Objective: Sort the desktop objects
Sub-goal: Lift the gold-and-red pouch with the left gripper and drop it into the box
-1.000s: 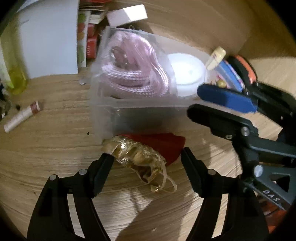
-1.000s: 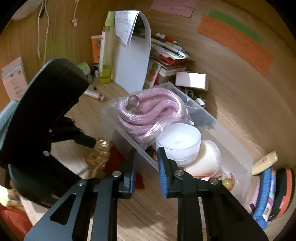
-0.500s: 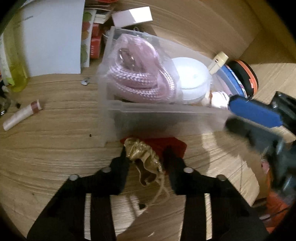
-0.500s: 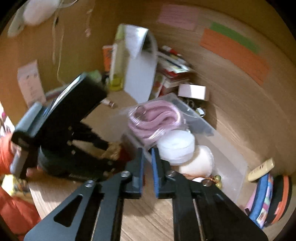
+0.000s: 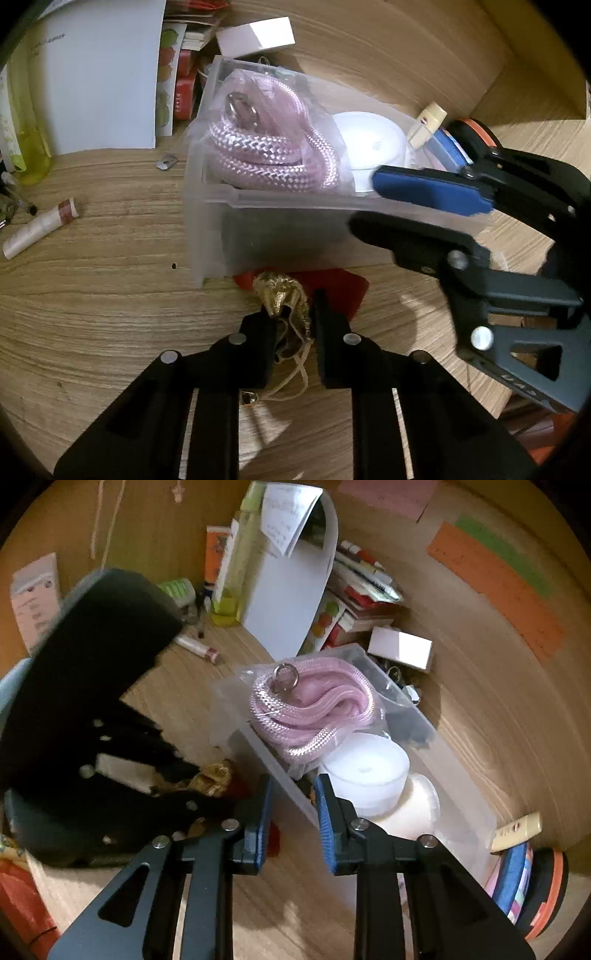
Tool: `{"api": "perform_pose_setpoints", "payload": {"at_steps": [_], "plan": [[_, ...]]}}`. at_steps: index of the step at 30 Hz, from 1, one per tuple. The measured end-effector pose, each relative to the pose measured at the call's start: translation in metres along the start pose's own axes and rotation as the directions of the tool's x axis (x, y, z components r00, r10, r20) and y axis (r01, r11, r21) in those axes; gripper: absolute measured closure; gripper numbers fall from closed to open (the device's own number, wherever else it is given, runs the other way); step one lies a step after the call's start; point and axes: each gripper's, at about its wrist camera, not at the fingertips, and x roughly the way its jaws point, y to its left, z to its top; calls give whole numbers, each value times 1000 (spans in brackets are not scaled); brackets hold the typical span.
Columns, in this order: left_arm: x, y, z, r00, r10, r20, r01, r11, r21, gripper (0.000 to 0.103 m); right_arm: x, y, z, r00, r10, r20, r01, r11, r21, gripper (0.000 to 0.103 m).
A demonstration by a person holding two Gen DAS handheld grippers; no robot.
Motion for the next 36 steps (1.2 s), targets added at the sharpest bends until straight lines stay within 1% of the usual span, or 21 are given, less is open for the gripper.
{"api": "perform_pose_setpoints", "payload": {"at_steps": [2,4,8,10,15,17,19,22,25,28,30,34,36], "plan": [[-2,0,-1,1000,3,10,-3,1000,1,90,1,-2,3,1000,28,0,-28,1000,12,84],[-4,-4,-2,1000,9,23,-10,1000,13,92,1,-3,2,999,32,7,-32,999,13,85],[-16,-10,-5,997,29,67,-33,998,62,93,-1,-6,2,999,45,7,-45,998,44,84],[-24,-9,-7,996,34,82,-40,997,72,94,-2,-8,2,998,55,6,-55,996,64,84],[-46,-4,-13,994,8,108,-14,998,54,94,-4,-10,1,998,68,10,-69,994,89,84],[-62,-7,-15,988,18,153,-28,997,65,94,-3,-11,0,997,72,15,-73,992,102,83],[-76,-11,-16,981,25,191,-40,996,76,94,-2,-7,0,998,66,11,-67,994,85,82],[-95,-19,-13,969,31,244,-56,994,97,94,-3,-1,-1,1000,12,-1,-12,998,66,81],[-103,-25,-6,965,23,263,-53,993,108,94,-13,1,-8,1000,-16,20,14,998,58,77],[-104,-31,0,962,13,274,-47,992,115,94,-24,0,-16,999,-39,32,37,998,59,66],[-105,-35,4,960,1,281,-37,992,122,94,-30,-3,-22,997,-59,46,56,996,67,54],[-104,-43,13,955,-4,297,-37,991,132,94,-42,-14,-33,993,-99,61,94,992,90,50],[-104,-50,20,953,-12,303,-34,988,148,94,-47,-21,-37,991,-119,67,111,987,112,45]]}}
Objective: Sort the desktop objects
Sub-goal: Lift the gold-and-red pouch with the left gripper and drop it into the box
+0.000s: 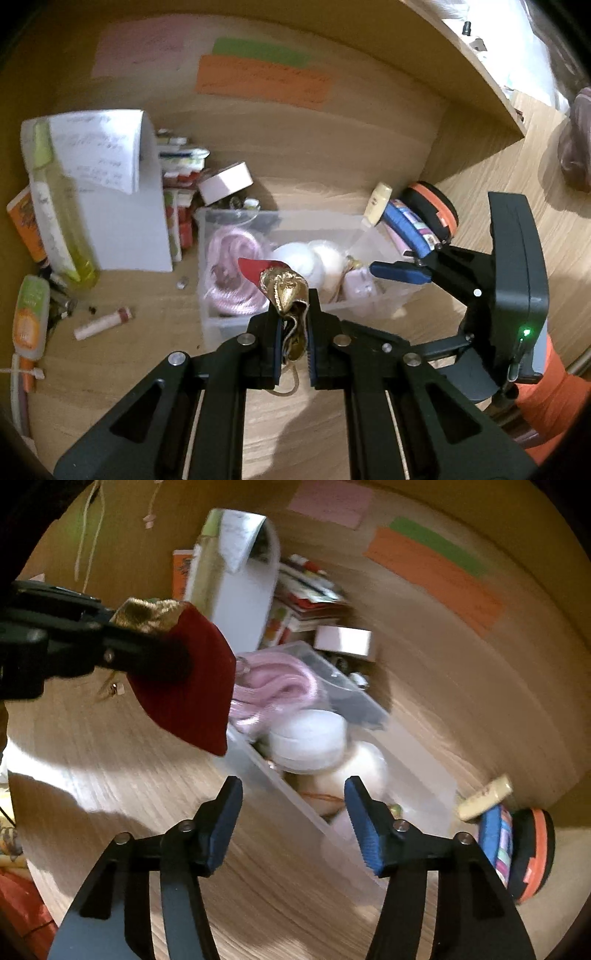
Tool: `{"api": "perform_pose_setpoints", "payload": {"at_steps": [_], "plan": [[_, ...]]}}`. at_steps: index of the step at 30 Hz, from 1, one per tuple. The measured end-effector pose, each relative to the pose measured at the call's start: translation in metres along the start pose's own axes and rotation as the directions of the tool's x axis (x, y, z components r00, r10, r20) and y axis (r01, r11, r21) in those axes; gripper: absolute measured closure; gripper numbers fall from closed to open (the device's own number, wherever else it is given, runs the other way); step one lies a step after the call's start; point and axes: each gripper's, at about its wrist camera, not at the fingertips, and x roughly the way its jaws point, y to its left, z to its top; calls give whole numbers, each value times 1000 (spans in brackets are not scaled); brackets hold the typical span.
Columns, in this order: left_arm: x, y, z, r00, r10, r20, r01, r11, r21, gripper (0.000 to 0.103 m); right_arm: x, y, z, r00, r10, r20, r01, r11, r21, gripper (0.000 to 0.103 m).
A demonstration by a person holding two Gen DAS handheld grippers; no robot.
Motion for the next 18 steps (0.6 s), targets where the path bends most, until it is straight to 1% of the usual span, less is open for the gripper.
{"api": "perform_pose_setpoints", "payload": {"at_steps": [1,2,3,5,7,9,11,14,16,17,18], "plan": [[0,-2,3,1000,2,4,-2,1000,7,94,-3,-4,-2,1000,-1,6,1,1000,16,42],[0,-5,7,1000,7,10,-7,1000,17,94,-5,-10,-3,1000,-2,10,2,999,34,36],[1,-9,10,1000,12,18,-13,1000,28,94,-8,-16,-5,1000,-6,20,5,998,59,34],[4,-13,18,999,15,30,-17,999,40,93,-15,-27,-9,999,-10,38,6,995,100,34],[9,-15,26,999,23,46,-25,999,41,93,-21,-39,-13,998,-31,49,24,989,146,31],[19,-15,35,999,26,48,-28,999,35,93,-26,-48,-18,997,-54,58,43,983,180,26],[32,-15,43,999,9,37,-9,1000,26,93,-31,-54,-22,995,-71,67,56,976,212,25],[47,-17,51,1000,-19,14,19,1000,15,93,-35,-62,-30,994,-72,78,50,965,256,24],[60,-21,53,1000,-18,-4,18,1000,22,93,-34,-65,-33,995,-72,73,49,960,276,24],[69,-24,53,1000,-10,-22,10,999,31,92,-33,-67,-34,995,-71,69,49,957,285,24],[78,-25,51,999,13,-41,-11,999,47,88,-31,-69,-35,996,-66,64,45,956,292,24]]}}
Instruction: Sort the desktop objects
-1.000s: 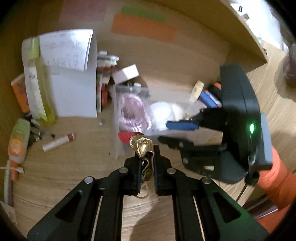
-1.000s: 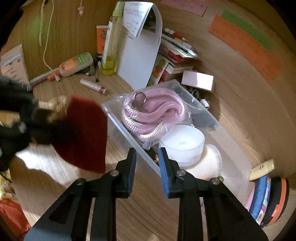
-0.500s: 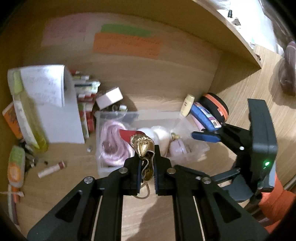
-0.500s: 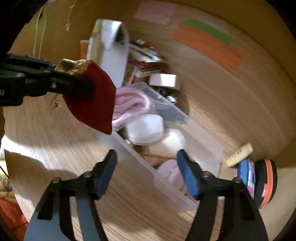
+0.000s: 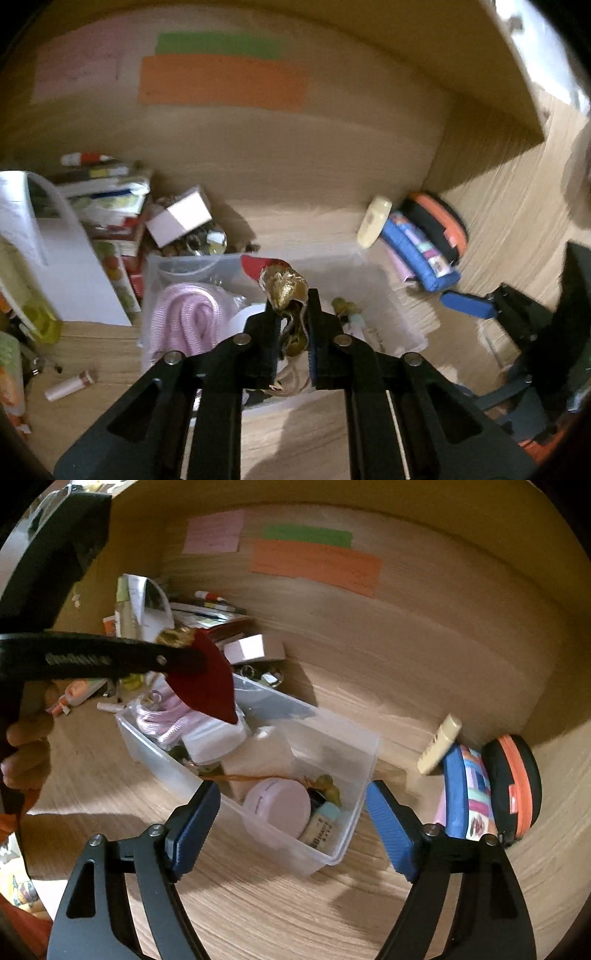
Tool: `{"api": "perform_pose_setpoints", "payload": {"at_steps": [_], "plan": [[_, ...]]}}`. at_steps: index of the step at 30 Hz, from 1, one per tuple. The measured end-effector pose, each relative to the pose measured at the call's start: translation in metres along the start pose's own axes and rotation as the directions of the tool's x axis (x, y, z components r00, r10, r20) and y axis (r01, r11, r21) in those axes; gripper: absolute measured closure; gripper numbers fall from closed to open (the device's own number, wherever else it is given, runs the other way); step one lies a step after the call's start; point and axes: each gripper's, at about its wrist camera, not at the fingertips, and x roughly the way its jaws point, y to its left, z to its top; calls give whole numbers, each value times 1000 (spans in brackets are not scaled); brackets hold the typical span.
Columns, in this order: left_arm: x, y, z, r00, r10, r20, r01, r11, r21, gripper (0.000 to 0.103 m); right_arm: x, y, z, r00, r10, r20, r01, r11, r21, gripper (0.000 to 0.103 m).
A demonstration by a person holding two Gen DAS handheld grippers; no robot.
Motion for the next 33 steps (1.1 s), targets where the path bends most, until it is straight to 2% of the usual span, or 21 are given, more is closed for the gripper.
{"api": "perform_pose_setpoints", "payload": {"at_steps": [1,2,3,6,8,10,12,16,19,25,28,33], "plan": [[5,-1,-2,1000,26,-15,-26,1000,10,87,1,-2,0,1000,2,-4,-2,1000,8,24],[15,0,-4,997,68,-44,-67,998,20,81,3,-3,-1,1000,2,-10,-2,1000,18,24],[22,2,-6,994,80,-69,-79,997,20,71,5,-4,-1,1000,2,-18,-1,1000,25,24],[36,14,-15,988,61,-144,-64,998,-15,57,10,-5,-3,1000,8,-25,-7,999,37,24],[35,19,-20,987,47,-151,-51,998,-26,53,12,-5,-3,999,13,-29,-12,999,41,24],[32,17,-22,987,54,-150,-56,998,-9,53,14,-5,-3,999,14,-32,-13,999,42,24],[29,13,-24,986,76,-151,-74,997,19,48,16,-3,-2,999,17,-36,-15,999,41,24],[17,6,-28,985,136,-103,-129,989,74,44,20,0,0,999,18,-40,-17,999,42,24],[5,6,-30,986,151,-72,-145,986,89,40,20,3,1,999,18,-42,-17,999,41,24],[-20,13,-32,979,203,2,-202,977,70,36,15,9,4,1000,3,-28,-2,999,32,24],[-28,18,-34,974,224,24,-225,974,24,27,8,12,6,999,-39,-9,39,999,19,23],[-36,24,-41,962,271,35,-270,962,-34,22,-6,13,6,998,-46,36,44,997,57,8]]}}
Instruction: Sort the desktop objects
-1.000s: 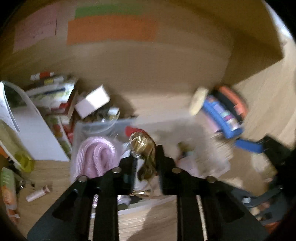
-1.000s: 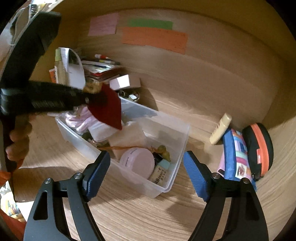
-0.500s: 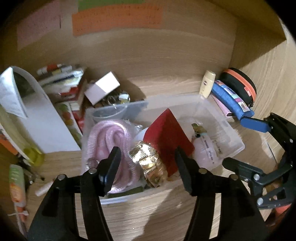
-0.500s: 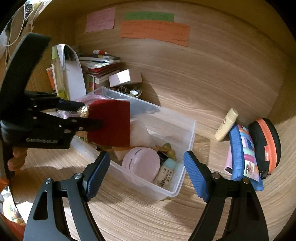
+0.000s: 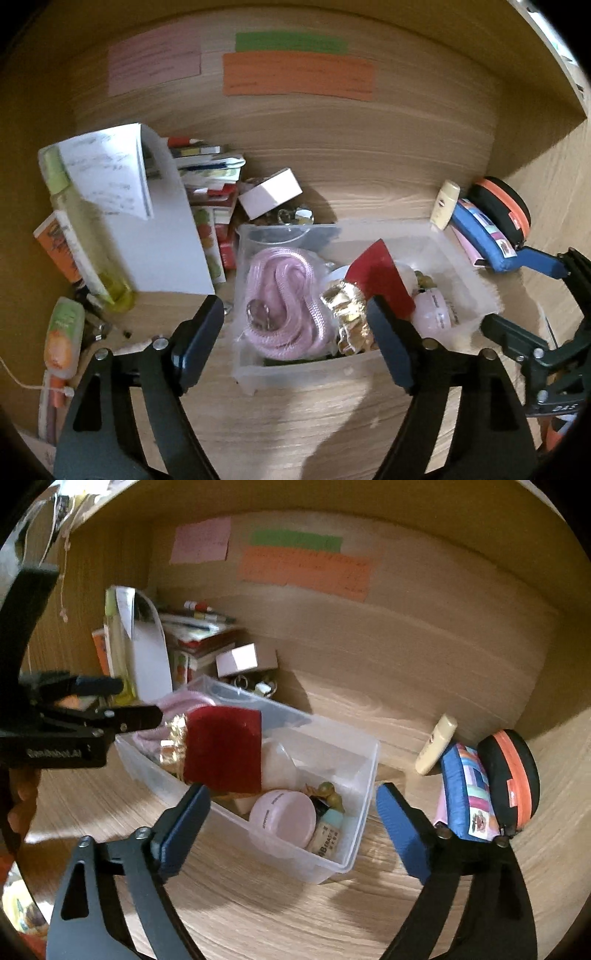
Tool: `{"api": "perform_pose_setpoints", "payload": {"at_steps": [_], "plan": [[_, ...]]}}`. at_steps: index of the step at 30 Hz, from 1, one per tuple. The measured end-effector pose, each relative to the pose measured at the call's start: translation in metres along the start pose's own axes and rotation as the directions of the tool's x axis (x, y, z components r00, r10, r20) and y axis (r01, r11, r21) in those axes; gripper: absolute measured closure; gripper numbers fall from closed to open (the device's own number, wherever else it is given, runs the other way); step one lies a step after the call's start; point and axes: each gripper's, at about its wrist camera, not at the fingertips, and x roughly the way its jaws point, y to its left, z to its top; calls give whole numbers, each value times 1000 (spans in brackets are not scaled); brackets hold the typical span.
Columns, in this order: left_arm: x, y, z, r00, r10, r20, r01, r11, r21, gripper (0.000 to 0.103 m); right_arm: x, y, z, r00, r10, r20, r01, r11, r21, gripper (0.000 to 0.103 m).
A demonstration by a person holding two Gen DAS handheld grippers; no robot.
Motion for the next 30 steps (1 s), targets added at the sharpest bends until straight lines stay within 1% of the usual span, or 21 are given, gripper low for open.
{"api": "perform_pose_setpoints", "payload": {"at_steps": [3,5,9,13,17,26,30], "plan": [[-5,0,-5,999,37,22,-37,999,-1,22,-5,2,-1,999,-34,18,34,999,18,3],[-8,-1,-7,997,61,41,-61,998,-6,22,-7,3,-4,998,-53,32,52,998,26,3],[-13,-5,-10,995,78,59,-78,997,-3,21,-8,7,-10,997,-60,41,58,997,52,3],[-17,-12,-13,991,108,79,-110,994,15,20,-11,14,-12,994,-96,48,95,995,23,3],[-19,-13,-13,994,76,78,-77,997,12,20,-13,17,-13,994,-97,53,97,995,5,3],[-20,-17,-13,995,65,82,-67,998,19,20,-13,20,-16,994,-94,50,93,996,10,3],[-20,-17,-13,994,63,84,-65,998,21,20,-11,18,-16,996,-80,43,79,997,21,3]]}}
